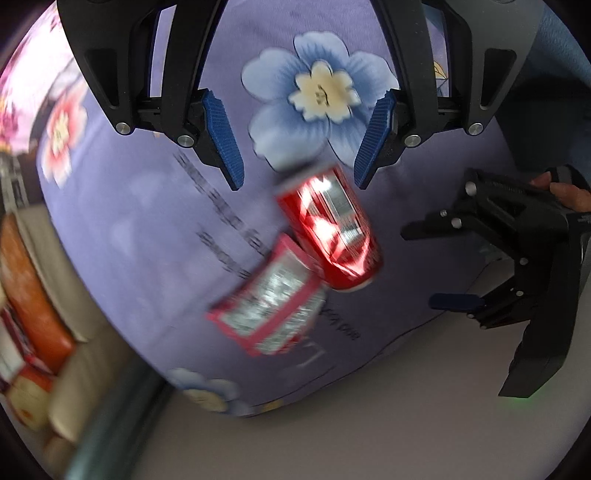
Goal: Collect trash
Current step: 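Grasp the pink snack packet with the left tool while the right tool grasps the red cola can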
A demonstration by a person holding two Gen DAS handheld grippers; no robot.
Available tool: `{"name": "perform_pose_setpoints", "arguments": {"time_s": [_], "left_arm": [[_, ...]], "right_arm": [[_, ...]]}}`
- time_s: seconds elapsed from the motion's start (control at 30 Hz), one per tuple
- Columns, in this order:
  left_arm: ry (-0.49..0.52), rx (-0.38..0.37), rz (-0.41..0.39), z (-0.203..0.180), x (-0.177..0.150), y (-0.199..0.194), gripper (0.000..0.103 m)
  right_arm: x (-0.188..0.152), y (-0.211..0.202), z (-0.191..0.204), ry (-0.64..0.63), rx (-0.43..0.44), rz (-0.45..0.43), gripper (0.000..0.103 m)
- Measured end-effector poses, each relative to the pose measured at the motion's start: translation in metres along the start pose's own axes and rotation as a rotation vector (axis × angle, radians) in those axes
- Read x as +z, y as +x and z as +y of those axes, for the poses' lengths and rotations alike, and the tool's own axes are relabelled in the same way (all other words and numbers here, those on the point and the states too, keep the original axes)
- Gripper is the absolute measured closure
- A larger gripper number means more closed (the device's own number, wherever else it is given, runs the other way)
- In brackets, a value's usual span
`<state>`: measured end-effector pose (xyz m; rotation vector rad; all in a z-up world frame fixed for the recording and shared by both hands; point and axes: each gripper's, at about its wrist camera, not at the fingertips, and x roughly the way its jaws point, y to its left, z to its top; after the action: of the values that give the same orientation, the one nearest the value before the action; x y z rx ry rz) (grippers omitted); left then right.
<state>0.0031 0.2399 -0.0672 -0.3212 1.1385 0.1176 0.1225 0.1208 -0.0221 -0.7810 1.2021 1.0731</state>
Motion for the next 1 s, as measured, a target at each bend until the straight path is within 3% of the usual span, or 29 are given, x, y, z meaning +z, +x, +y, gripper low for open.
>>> {"name": "perform_pose_setpoints", "arguments": {"time_s": [0.13, 0.33, 0.43, 0.7, 0.8, 1.0], "left_arm": [[-0.01, 0.006, 0.013, 0.01, -0.005, 0.001, 0.011], [-0.047, 0.005, 0.005, 0.022, -0.005, -0.001, 0.011], [-0.055, 0.003, 0.003, 0.022, -0.005, -0.002, 0.011], [-0.027, -0.048, -0.034, -0.006, 0.024, 0.001, 0.011], [-0.039, -0.063, -0.042, -0.019, 0.044, 0.009, 0.011], [-0.063, -0.036, -0.05, -0.04, 0.079, 0.032, 0.011]], "right_arm": [[0.027, 0.024, 0.004, -0.057, 0.056, 0.057, 0.043], [0.041, 0.054, 0.009, -0.064, 0.145, 0.105, 0.043], [0.036, 0.063, 0.011, -0.041, 0.185, 0.116, 0.057], [0.002, 0.023, -0.014, 0.083, 0.159, 0.033, 0.059], [-0.011, 0.01, -0.03, 0.158, 0.099, 0.0, 0.059], [-0.033, 0.001, -0.06, 0.336, 0.03, -0.037, 0.059]]}}
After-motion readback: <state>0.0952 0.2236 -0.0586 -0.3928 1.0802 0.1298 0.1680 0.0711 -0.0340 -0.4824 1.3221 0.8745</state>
